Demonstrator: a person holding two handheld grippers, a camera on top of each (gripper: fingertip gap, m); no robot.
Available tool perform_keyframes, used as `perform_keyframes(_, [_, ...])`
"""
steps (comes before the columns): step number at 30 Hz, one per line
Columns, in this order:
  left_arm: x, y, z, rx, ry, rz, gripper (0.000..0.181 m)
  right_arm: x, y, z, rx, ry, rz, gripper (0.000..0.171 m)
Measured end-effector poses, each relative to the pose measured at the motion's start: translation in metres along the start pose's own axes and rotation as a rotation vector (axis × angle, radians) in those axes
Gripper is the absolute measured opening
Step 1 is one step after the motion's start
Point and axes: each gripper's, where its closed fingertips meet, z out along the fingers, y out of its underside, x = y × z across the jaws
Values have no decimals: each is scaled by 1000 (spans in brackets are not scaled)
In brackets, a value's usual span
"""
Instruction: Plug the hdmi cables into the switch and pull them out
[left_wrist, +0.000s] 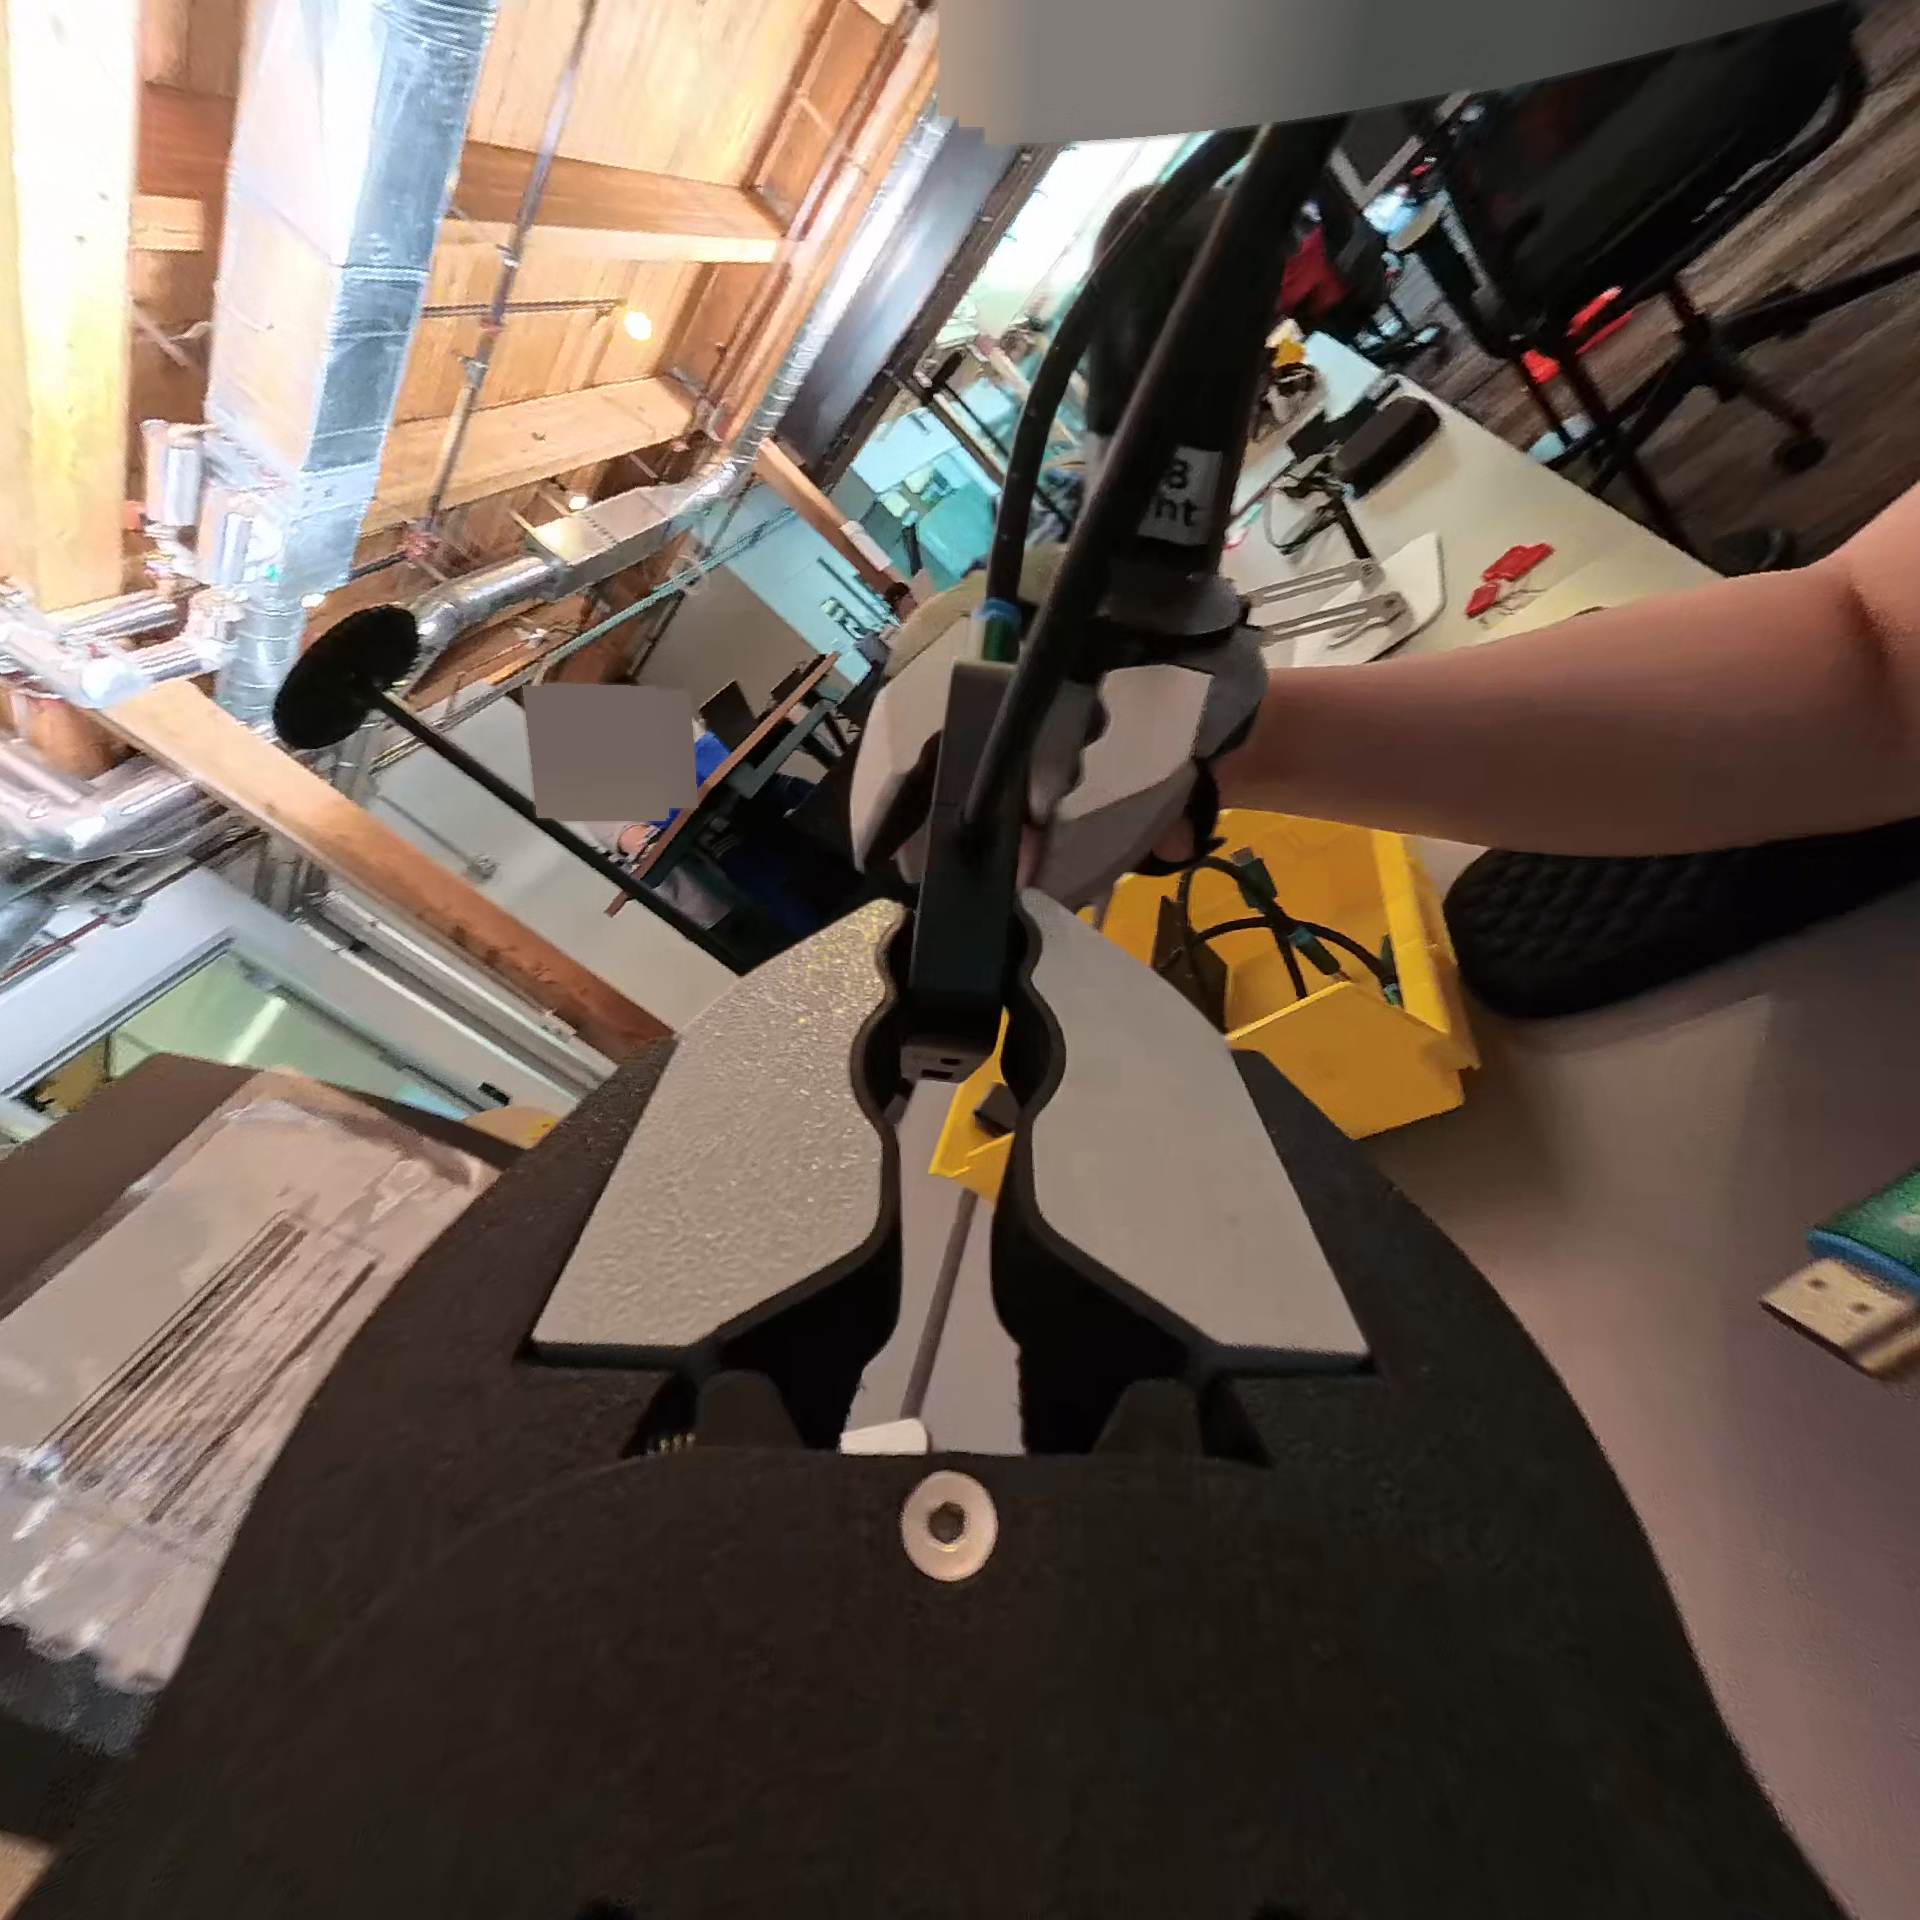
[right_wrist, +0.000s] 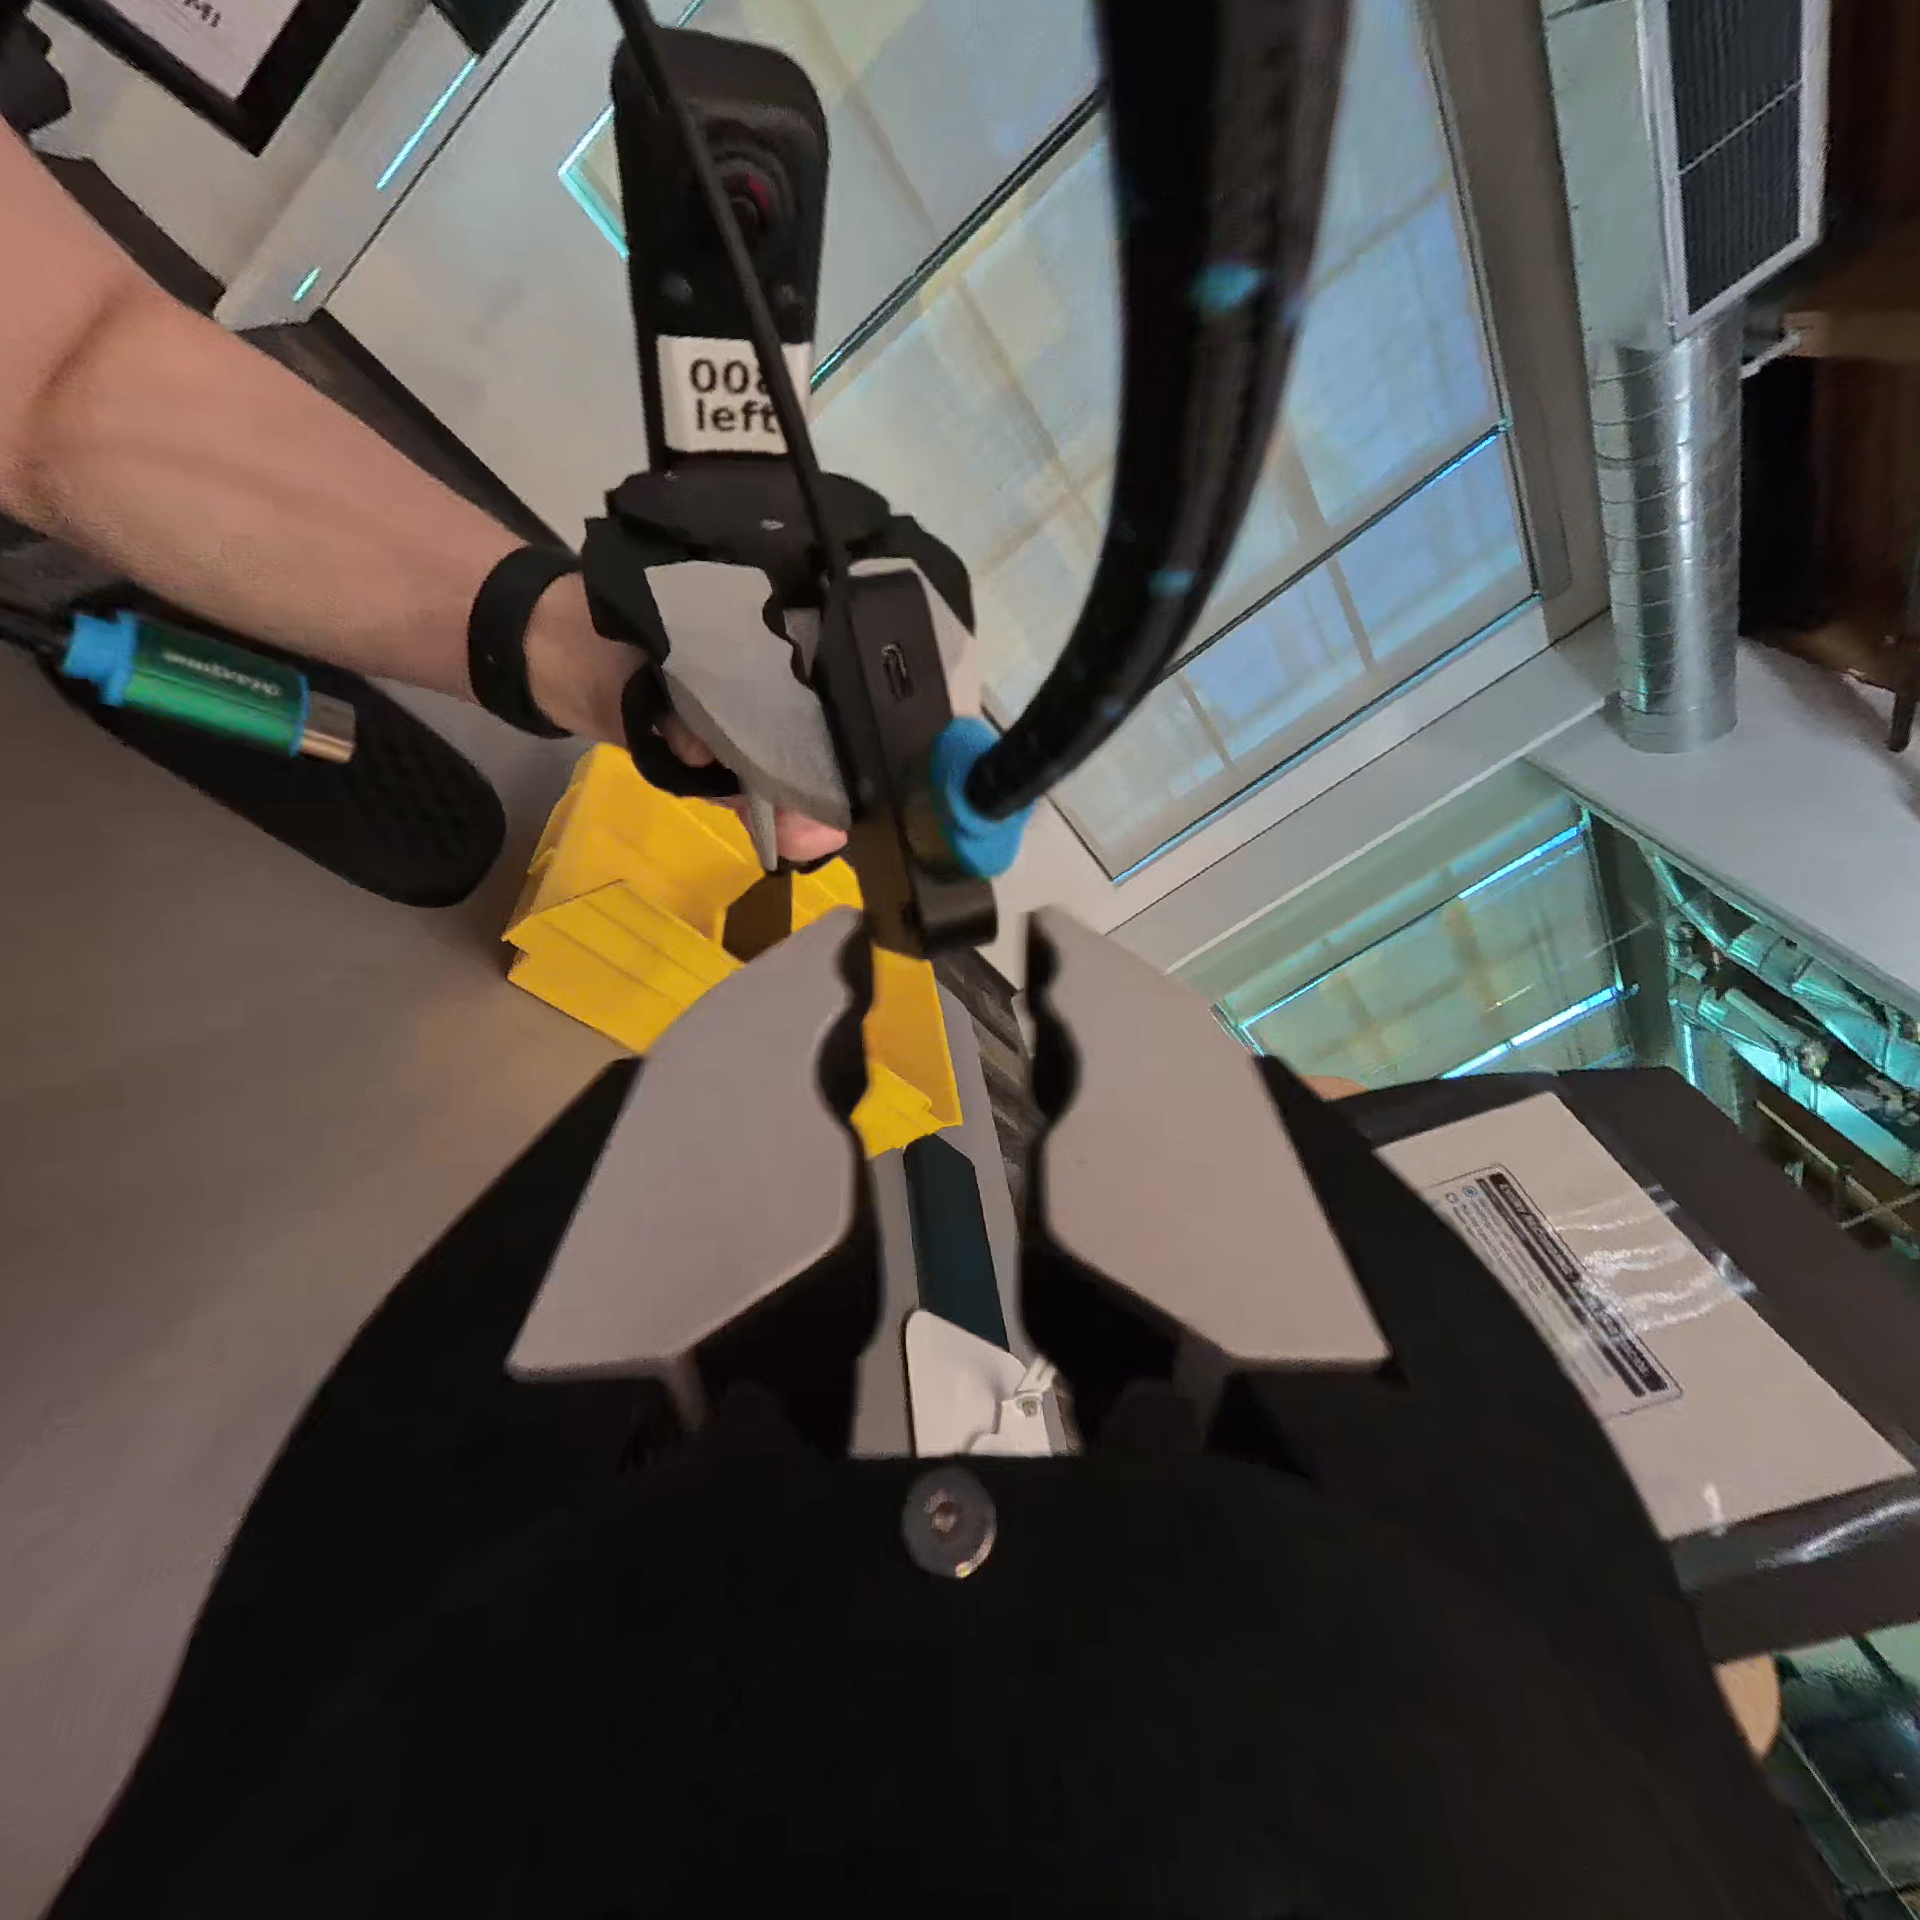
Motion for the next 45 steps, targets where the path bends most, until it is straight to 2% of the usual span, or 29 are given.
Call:
perform_keyframes(1, [3, 1, 3, -3, 12, 4, 14, -4, 2, -1, -17, -27, -26, 19])
perform_keyframes(4, [6, 10, 9, -47, 17, 14, 18, -6, 10, -9, -70, -67, -61, 16])
perform_keyframes(8, [0, 21, 17, -152, -44, 78, 26, 0, 22, -15, -175, -38, -142, 15])
perform_keyframes(12, [1, 26, 29, -247, -96, 256, 36, 1, 30, -14, -231, -38, -147, 16])
perform_keyframes(16, [1, 34, 38, -324, -136, 435, 15, 2, 36, -15, -278, -28, -160, 16])
perform_keyframes(20, [-11, 43, 42, -403, -163, 495, 14, 14, 43, -20, -340, 37, -132, 17])
perform_keyframes(22, [-24, 54, 39, -484, -212, 558, 14, 24, 38, -28, -328, 90, -121, 33])
perform_keyframes(24, [-26, 58, 37, -485, -228, 549, 14, 28, 37, -33, -350, 120, -156, 37])
perform_keyframes(27, [-20, 64, 34, -446, -232, 478, 14, 18, 35, -27, -360, 92, -268, 30])
perform_keyframes(33, [-21, 81, 29, -535, -197, 497, 14, 3, 37, -10, -427, 64, -485, 20])
perform_keyframes(39, [-21, 88, 26, -530, -178, 471, 13, -2, 44, -5, -505, 48, -556, 17])
perform_keyframes(43, [-21, 91, 24, -532, -170, 447, 14, 0, 54, -9, -583, 38, -559, 22])
perform_keyframes(45, [-21, 89, 23, -524, -166, 431, 14, 0, 52, -10, -560, 40, -545, 21])
